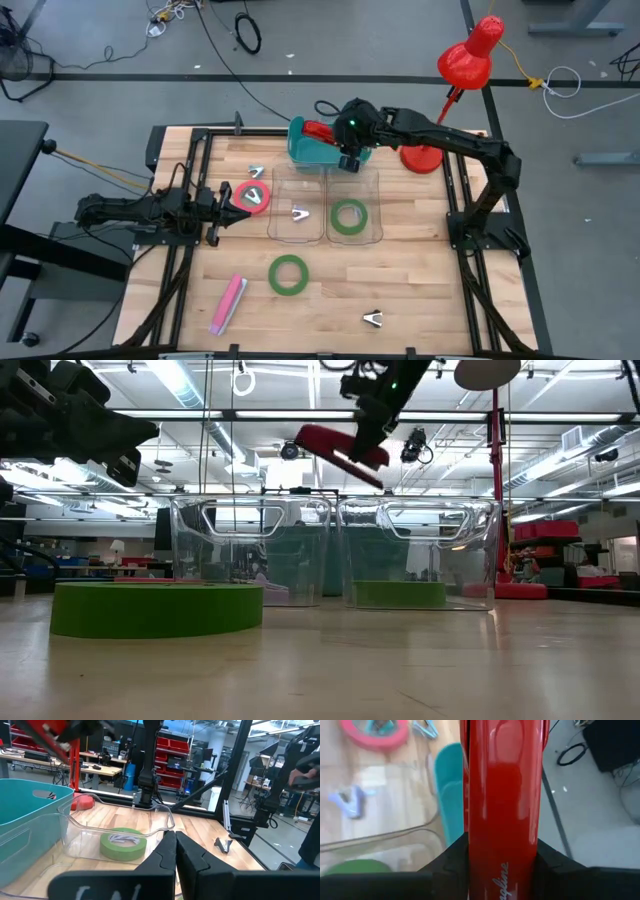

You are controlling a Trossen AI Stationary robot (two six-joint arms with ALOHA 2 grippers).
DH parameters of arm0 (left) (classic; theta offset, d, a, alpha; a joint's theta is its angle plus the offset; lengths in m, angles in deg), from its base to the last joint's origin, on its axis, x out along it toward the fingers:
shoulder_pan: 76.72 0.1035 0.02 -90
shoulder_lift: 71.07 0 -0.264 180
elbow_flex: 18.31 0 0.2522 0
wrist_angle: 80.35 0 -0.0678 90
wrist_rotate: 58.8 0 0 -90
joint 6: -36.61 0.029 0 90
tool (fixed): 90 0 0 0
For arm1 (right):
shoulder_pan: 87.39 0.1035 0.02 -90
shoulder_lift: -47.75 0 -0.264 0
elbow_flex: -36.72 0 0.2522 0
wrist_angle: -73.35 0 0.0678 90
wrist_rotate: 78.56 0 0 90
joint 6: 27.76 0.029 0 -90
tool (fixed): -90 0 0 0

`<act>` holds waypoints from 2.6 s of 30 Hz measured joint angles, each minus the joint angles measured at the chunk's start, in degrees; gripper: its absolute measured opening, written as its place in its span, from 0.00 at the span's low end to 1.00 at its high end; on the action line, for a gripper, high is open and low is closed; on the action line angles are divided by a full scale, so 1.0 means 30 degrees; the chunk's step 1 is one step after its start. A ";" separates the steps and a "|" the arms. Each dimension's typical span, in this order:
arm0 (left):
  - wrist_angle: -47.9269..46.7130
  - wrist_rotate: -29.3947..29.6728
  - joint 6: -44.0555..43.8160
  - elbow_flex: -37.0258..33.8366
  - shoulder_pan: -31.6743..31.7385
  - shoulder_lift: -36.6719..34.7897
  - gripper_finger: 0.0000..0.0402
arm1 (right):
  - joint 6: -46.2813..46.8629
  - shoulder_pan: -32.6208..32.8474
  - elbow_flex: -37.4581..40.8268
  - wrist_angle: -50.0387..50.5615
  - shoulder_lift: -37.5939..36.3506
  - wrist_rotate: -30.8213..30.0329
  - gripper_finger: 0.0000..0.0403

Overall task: Pick and place Stapler, Stapler remover, tape
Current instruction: Put the red stapler into the blue bin, then put the black staple remover into the left transparent bin

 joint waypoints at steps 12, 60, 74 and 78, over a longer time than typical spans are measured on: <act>-0.0005 -0.0004 0.0004 -0.0001 0.0005 0.0005 0.01 | -0.4000 -0.2504 0.0000 -0.0836 0.2470 0.0419 0.32; -0.0007 0.0003 0.0004 -0.0002 0.0001 0.0007 0.01 | -0.4832 -0.4399 0.0007 -0.4088 0.6932 0.0808 0.54; -0.0006 -0.0003 -0.0003 0.0004 0.0000 0.0000 0.01 | -0.4263 -0.4209 0.0007 -0.3606 0.6348 0.0252 0.62; -0.0007 -0.0003 0.0000 0.0003 0.0004 0.0000 0.01 | -0.4230 -0.3929 0.0007 -0.3687 0.5349 0.0200 0.62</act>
